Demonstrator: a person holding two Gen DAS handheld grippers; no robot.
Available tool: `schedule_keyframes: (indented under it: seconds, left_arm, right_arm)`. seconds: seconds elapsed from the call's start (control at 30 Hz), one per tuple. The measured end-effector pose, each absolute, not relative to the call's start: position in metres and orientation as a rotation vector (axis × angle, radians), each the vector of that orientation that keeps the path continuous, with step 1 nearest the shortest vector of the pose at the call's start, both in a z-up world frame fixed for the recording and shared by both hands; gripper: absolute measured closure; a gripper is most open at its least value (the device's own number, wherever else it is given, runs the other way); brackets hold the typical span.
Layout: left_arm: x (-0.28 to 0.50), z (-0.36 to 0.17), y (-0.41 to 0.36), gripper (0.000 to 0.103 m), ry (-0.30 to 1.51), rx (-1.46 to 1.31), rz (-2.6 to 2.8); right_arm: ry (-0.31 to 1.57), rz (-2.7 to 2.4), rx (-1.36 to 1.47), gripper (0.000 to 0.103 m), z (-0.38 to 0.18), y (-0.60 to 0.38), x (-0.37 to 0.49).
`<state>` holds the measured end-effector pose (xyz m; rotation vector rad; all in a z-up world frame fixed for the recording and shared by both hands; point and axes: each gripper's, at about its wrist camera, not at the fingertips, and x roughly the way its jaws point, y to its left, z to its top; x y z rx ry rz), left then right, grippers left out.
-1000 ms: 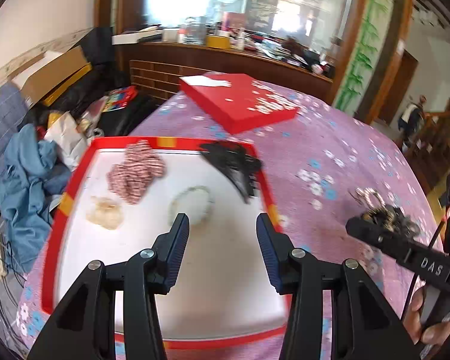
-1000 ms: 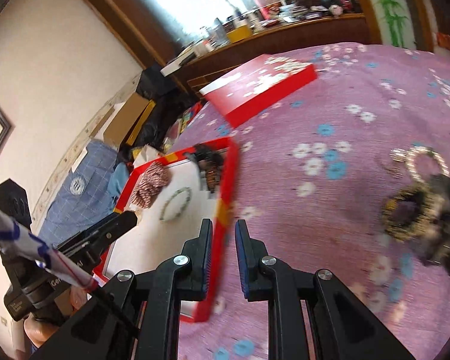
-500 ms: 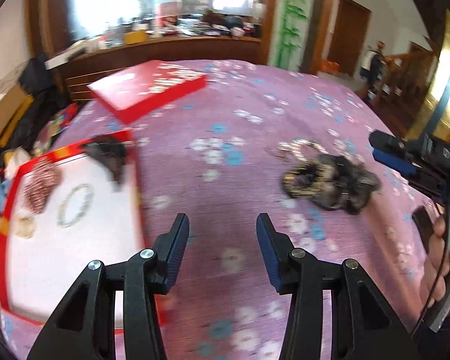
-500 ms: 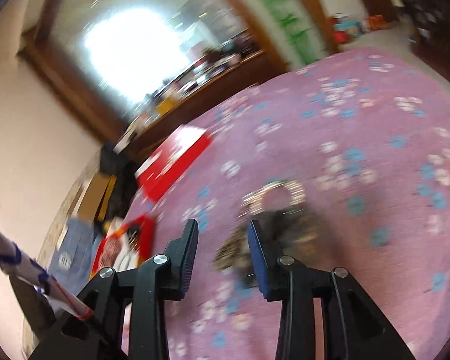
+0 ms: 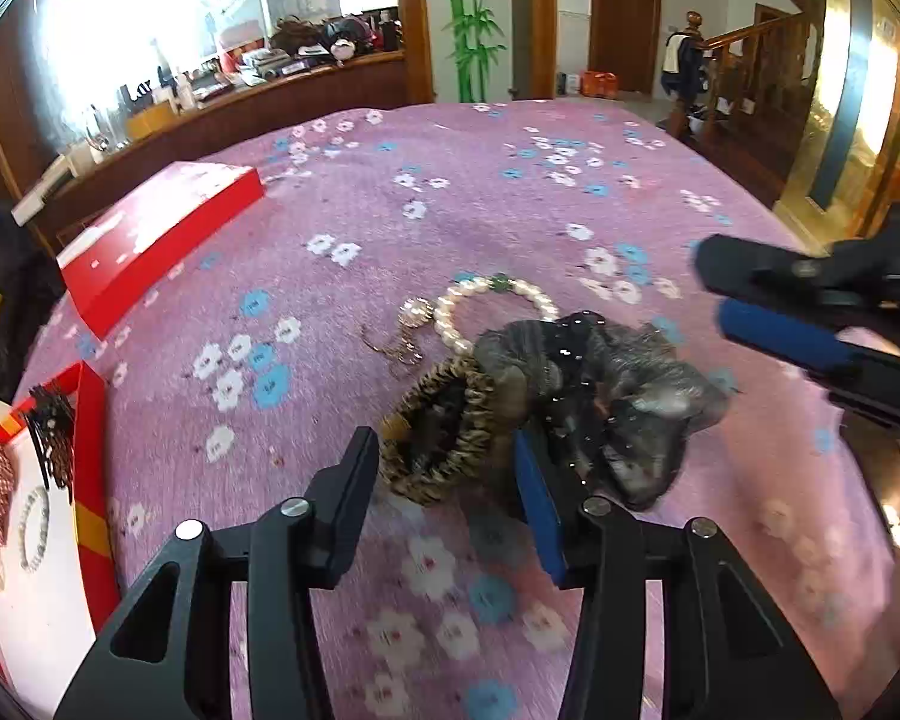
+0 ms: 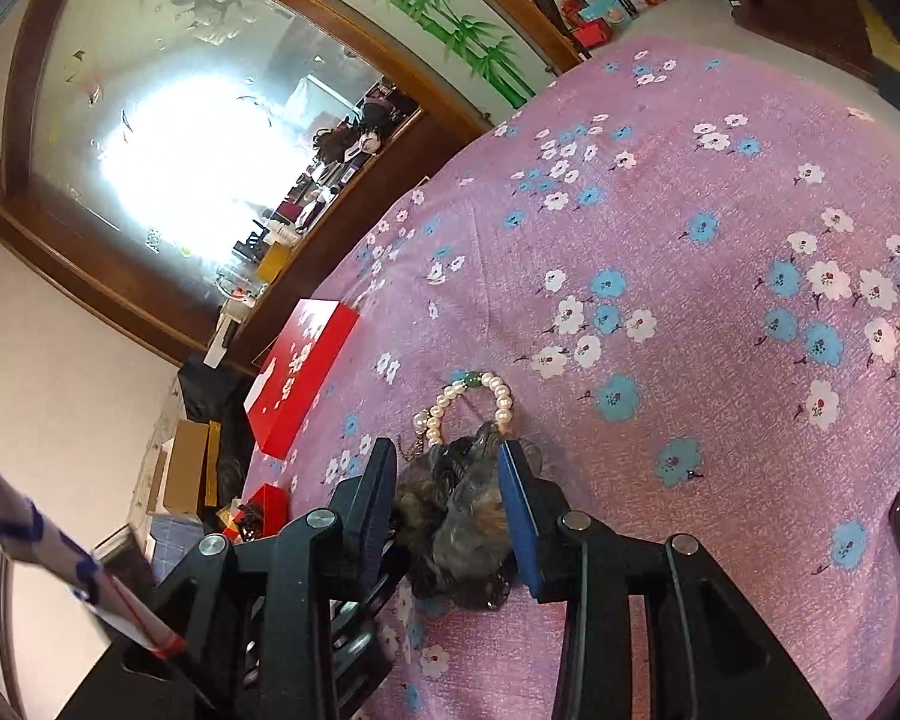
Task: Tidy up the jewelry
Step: 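Move both tools back to the pile and close the right gripper on the dark sheer scrunchie, then close the left gripper on the black hair tie while the right holds the scrunchie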
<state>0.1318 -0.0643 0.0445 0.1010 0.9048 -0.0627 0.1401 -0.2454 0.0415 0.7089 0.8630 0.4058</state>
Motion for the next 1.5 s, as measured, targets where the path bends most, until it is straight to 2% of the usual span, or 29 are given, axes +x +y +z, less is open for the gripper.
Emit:
schedule_keyframes:
  seconds: [0.03, 0.07, 0.13, 0.2, 0.27, 0.67, 0.73, 0.77, 0.8, 0.97, 1.03, 1.1, 1.3, 1.5]
  left_arm:
    - [0.133, 0.042, -0.061, 0.087, 0.909, 0.096, -0.061]
    - [0.133, 0.040, -0.056, 0.092, 0.915, 0.080, -0.067]
    - [0.129, 0.042, -0.039, 0.093, 0.908, -0.002, -0.089]
    - [0.122, 0.046, -0.021, 0.093, 0.890, -0.082, -0.121]
    - [0.118, 0.046, -0.008, 0.093, 0.882, -0.125, -0.127]
    - [0.113, 0.044, 0.027, 0.093, 0.812, -0.293, -0.204]
    - [0.109, 0.052, 0.030, 0.093, 0.772, -0.313, -0.241]
    - [0.107, 0.056, 0.031, 0.092, 0.750, -0.323, -0.256]
    - [0.105, 0.060, 0.032, 0.092, 0.732, -0.330, -0.268]
    - [0.107, 0.058, 0.038, 0.092, 0.751, -0.334, -0.241]
    - [0.112, 0.051, 0.042, 0.079, 0.800, -0.355, -0.216]
    - [0.115, 0.045, 0.044, 0.072, 0.825, -0.339, -0.170]
    - [0.115, 0.040, 0.042, 0.072, 0.850, -0.331, -0.206]
    - [0.109, 0.032, -0.009, 0.074, 0.882, -0.094, -0.294]
  right_arm:
    - [0.861, 0.406, 0.706, 0.064, 0.042, -0.245, 0.140]
    - [0.860, 0.404, 0.703, 0.064, 0.042, -0.246, 0.139]
    - [0.866, 0.410, 0.703, 0.063, 0.041, -0.245, 0.140]
    - [0.885, 0.418, 0.692, 0.049, 0.039, -0.240, 0.141]
    - [0.908, 0.438, 0.678, 0.043, 0.036, -0.230, 0.142]
    - [1.022, 0.387, 0.521, 0.043, 0.008, -0.199, 0.151]
    - [1.024, 0.406, 0.506, 0.050, 0.006, -0.193, 0.150]
    - [1.022, 0.419, 0.500, 0.074, 0.005, -0.190, 0.150]
    - [1.022, 0.426, 0.490, 0.085, 0.005, -0.187, 0.150]
    - [0.933, 0.423, 0.486, 0.088, 0.022, -0.192, 0.141]
    - [0.869, 0.417, 0.495, 0.088, 0.033, -0.197, 0.136]
    - [0.808, 0.405, 0.479, 0.088, 0.045, -0.201, 0.130]
    - [0.797, 0.408, 0.501, 0.088, 0.049, -0.205, 0.128]
    - [0.813, 0.407, 0.530, 0.088, 0.048, -0.211, 0.130]
